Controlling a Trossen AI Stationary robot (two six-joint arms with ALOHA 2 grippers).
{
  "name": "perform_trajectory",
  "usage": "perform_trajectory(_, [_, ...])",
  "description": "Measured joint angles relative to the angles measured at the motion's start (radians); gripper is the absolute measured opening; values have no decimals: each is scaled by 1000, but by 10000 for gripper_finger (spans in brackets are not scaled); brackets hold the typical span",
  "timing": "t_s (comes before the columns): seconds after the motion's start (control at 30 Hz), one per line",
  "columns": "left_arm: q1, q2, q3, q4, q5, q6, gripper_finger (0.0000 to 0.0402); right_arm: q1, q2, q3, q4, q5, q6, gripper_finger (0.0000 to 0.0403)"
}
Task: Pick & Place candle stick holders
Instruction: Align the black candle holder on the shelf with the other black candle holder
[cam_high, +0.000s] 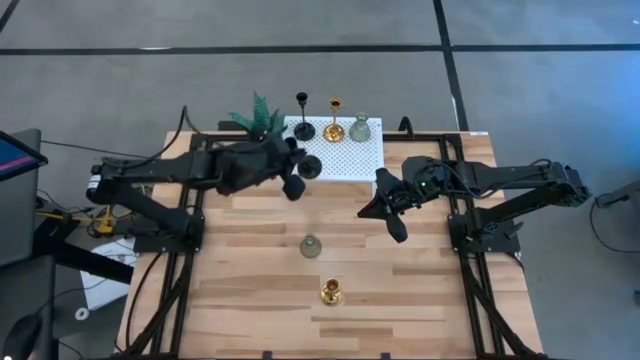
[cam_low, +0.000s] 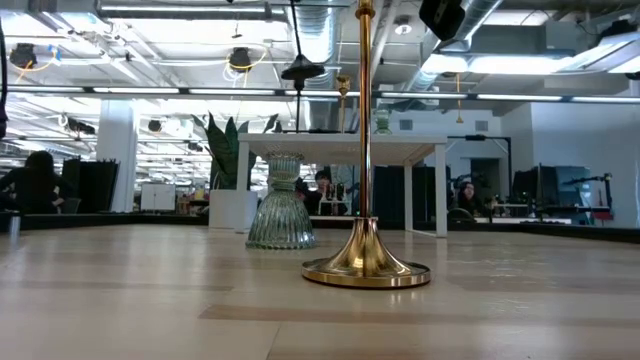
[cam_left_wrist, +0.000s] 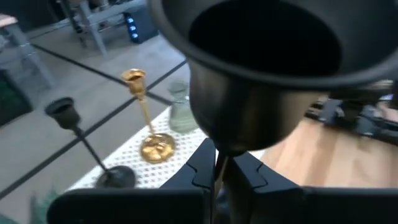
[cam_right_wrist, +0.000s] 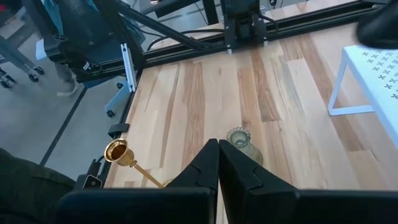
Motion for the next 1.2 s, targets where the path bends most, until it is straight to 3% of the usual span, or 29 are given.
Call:
perform_trajectory(0.2, [97, 67, 104, -117, 29, 1, 13, 1, 0, 0, 0, 0, 0, 0])
perform_trajectory(0.37, [188, 96, 111, -143, 153, -30, 13, 1, 0, 0, 0, 0, 0, 0])
perform_trajectory(0.53, [247, 126, 111, -172, 207, -57, 13, 1, 0, 0, -1, 0, 0, 0])
perform_trajectory(1.2, [320, 190, 111, -192, 242, -82, 13, 1, 0, 0, -16, 27, 0, 0])
